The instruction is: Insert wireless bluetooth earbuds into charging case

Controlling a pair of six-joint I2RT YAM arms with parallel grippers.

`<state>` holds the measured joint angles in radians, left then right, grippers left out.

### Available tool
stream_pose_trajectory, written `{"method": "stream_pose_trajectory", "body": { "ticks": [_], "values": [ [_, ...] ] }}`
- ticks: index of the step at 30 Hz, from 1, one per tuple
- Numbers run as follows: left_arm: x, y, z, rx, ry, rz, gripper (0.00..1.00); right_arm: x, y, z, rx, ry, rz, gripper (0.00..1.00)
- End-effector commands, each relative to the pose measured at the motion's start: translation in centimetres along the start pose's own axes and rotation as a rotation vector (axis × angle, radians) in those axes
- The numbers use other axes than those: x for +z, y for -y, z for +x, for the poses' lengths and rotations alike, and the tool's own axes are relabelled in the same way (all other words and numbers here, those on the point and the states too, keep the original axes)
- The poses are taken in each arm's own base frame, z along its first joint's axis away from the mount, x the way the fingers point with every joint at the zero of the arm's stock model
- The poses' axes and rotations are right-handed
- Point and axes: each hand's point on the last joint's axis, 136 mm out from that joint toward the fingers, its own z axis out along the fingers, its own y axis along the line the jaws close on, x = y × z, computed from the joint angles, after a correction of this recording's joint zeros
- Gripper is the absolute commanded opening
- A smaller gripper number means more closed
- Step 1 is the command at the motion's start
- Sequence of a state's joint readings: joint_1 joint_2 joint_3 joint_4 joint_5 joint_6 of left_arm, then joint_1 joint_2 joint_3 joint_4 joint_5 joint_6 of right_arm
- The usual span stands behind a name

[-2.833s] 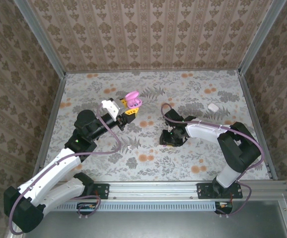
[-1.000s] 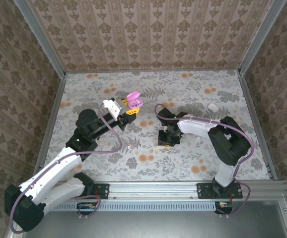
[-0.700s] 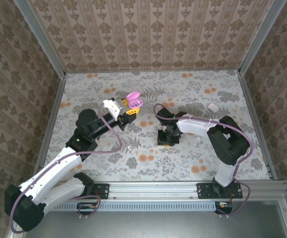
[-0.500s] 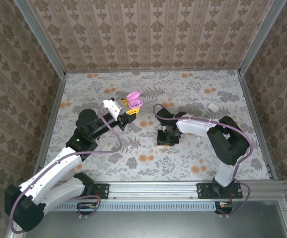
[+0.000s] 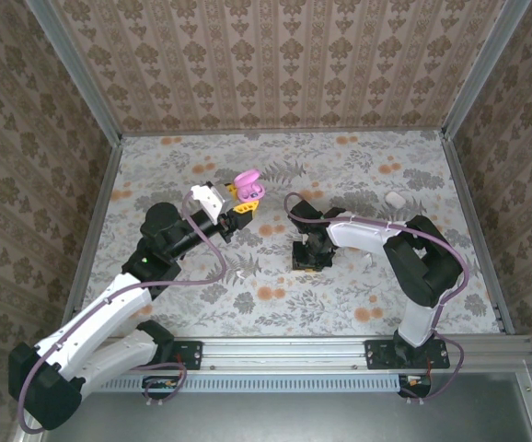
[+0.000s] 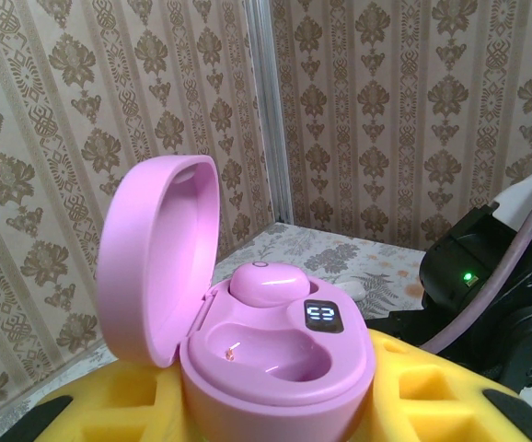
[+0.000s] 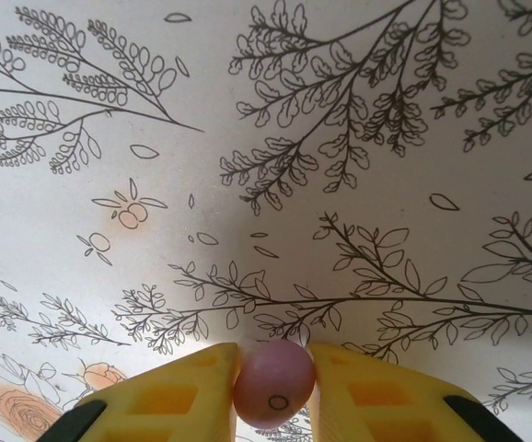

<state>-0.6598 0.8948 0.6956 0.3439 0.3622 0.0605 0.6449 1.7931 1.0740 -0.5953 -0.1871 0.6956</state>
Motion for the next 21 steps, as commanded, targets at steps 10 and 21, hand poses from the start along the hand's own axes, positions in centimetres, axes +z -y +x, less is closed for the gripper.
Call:
{"method": "stream_pose_trajectory", "body": {
  "ticks": [10,21],
  "values": [
    [-0.1,0.0,-1.9,0.005,0.048,0.004,0.34,-1.2,0.0,-1.8,-0.119,0.089,-0.001,0.27],
    [0.8,0.0,0.3,-0.014,-0.003,0.016,0.34,-3.5,-0.1,-1.4,-0.17,0.128,-0.015,0.27]
  ]
}}
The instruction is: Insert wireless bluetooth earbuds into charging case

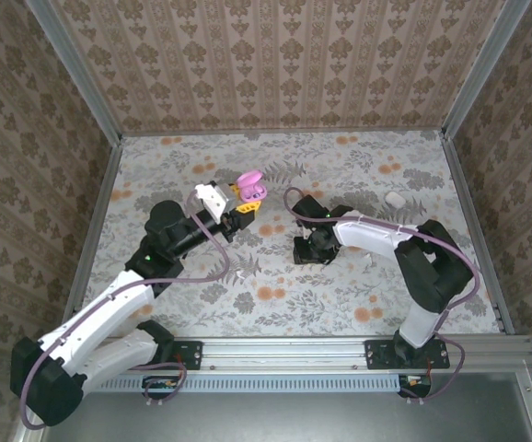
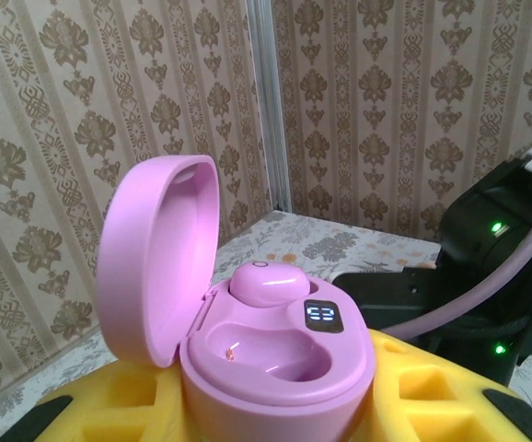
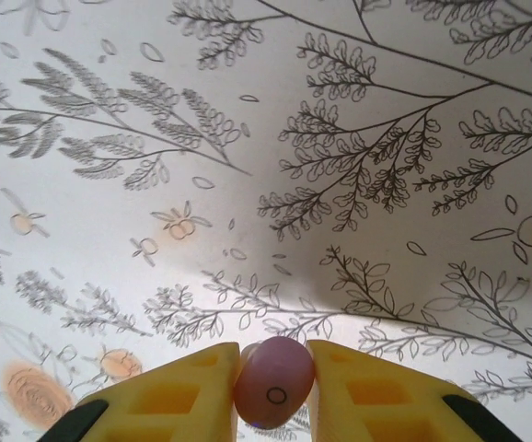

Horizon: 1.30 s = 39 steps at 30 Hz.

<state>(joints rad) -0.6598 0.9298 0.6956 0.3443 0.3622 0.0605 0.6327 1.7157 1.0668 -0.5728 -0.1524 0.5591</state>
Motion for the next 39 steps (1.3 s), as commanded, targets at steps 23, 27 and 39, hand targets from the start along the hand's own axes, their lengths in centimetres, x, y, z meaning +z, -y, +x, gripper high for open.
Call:
{"method": "stream_pose_trajectory", "body": {
  "ticks": [23,27,39],
  "values": [
    [3.1,0.7,7.0,-0.027,-0.148,0.089,0.34,-17.2,-3.6,-1.2,-0.121,0.318,-0.172,0.28],
    [3.6,1.2,7.8,-0.036,-0.161,0.123,0.34,-19.8,-4.6,-1.2,-0.148,0.363,-0.225,0.28],
    [3.9,0.4,8.4,-0.041,-0.174,0.065,0.34,-16.9,-2.5,-1.5,-0.116,0.318,-0.116,0.29]
  ]
}}
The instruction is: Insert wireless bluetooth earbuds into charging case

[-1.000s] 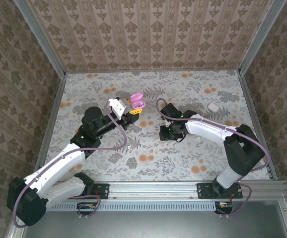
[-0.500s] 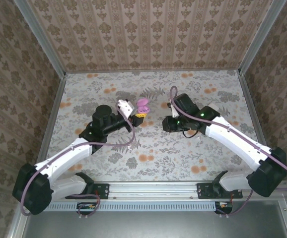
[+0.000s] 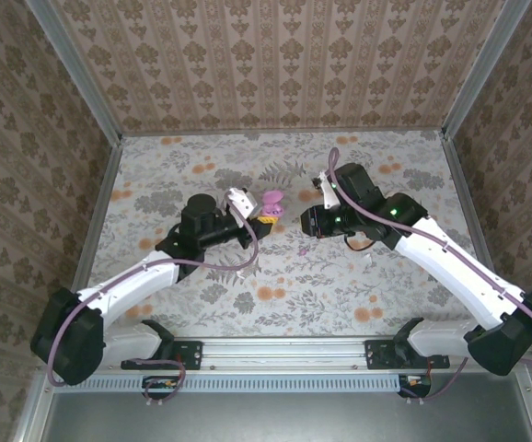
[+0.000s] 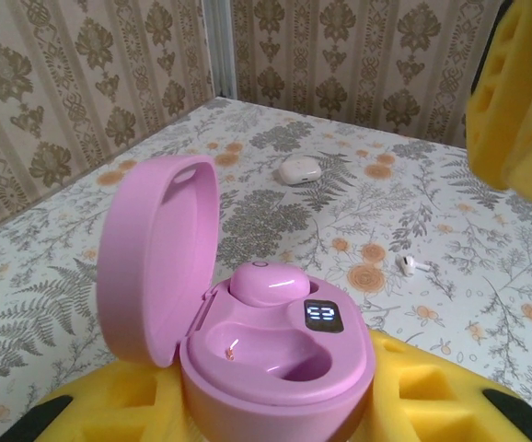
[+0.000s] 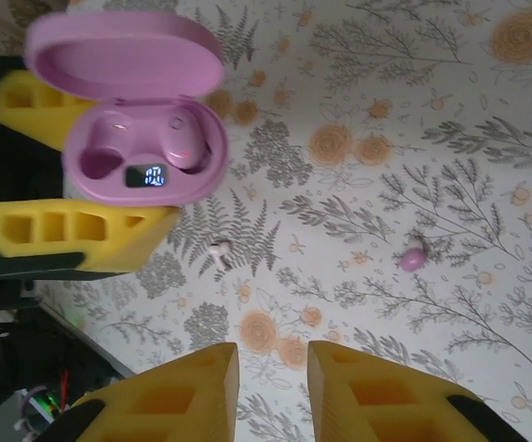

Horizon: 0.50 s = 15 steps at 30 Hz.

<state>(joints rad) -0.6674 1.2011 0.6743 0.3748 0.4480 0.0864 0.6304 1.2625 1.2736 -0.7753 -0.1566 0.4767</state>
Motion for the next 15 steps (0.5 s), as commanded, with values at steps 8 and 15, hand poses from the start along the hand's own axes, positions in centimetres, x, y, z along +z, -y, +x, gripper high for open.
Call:
{"method": "stream_pose_trajectory", "body": {
  "ticks": [8,15],
  "values": [
    [-2.3,-1.7,-1.6,0.044,0.061,-0.153,0.34,8.2,6.4,4.6,0.088,-0.214,0.168,0.32],
    [-3.8,-2.1,-2.5,0.053,0.086,-0.21,0.34,13.9,9.8,4.5,0.157,-0.306,0.232,0.35]
  ]
}}
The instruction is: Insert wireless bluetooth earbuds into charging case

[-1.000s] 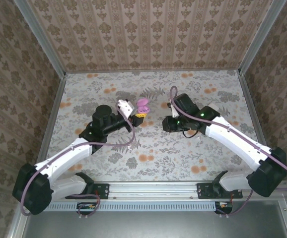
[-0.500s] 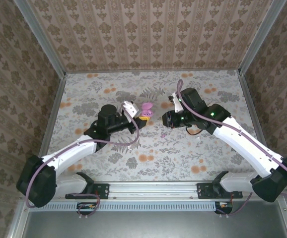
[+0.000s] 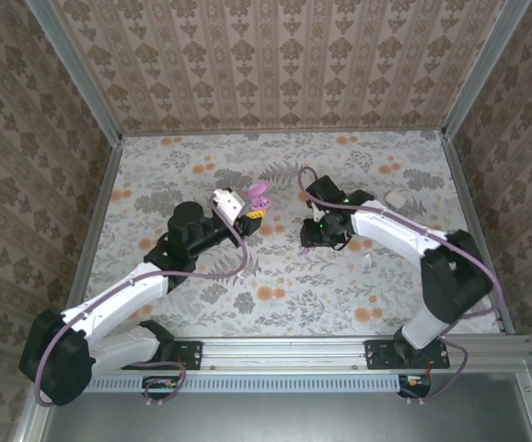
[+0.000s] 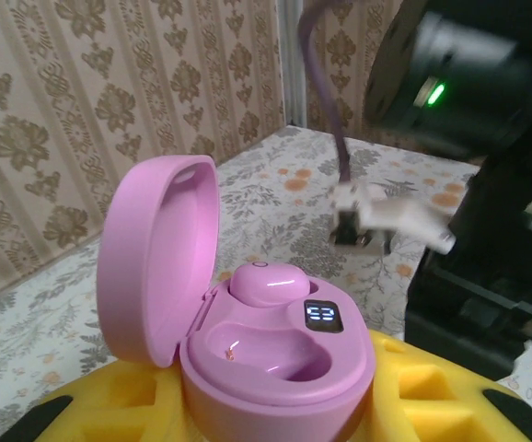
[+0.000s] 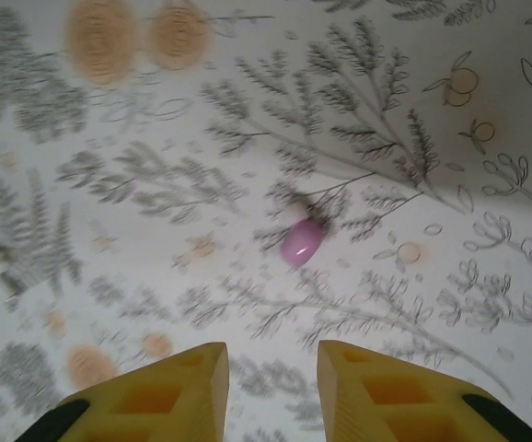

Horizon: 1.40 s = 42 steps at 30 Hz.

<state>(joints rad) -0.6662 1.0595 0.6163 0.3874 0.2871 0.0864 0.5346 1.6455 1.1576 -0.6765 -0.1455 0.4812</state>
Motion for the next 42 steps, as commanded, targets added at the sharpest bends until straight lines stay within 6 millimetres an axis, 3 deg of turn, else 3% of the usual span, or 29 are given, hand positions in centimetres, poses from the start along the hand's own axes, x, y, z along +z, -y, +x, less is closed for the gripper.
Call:
{"method": "stream_pose_trajectory", "body": {
  "ticks": [1,8,15,26,30,37,42],
  "values": [
    [-0.9,-0.5,-0.9,0.02,0.025,-0.038,0.34,1.6,0.0,-1.8,0.009,-0.011,0.014,0.35],
    [-2.4,-0.6,-2.5,0.028,0.073,-0.064,0.34,5.1,0.4,-1.3,0.011,-0.119,0.042,0.34],
    [-2.4,-0.6,-3.2,0.032,0.087,-0.056,0.34,6.6,0.6,0.4,-0.005,-0.196,0.037,0.31],
    [-2.0,-0.4,-3.5,0.027,0.091,-0.039,0.34,5.1,2.2,4.3,-0.117,-0.271,0.1,0.29],
    [-1.9,-0.3,-3.5,0.023,0.091,-0.035,0.34,4.1,4.2,5.2,-0.158,-0.297,0.199,0.32],
    [-1.8,-0.2,-3.6,0.028,0.09,-0.027,0.34,2.2,5.4,3.8,-0.165,-0.223,0.271,0.36],
    [-2.1,-0.3,-3.5,0.03,0.088,-0.034,0.34,1.5,6.0,2.8,-0.064,-0.152,0.275,0.36]
  ]
}}
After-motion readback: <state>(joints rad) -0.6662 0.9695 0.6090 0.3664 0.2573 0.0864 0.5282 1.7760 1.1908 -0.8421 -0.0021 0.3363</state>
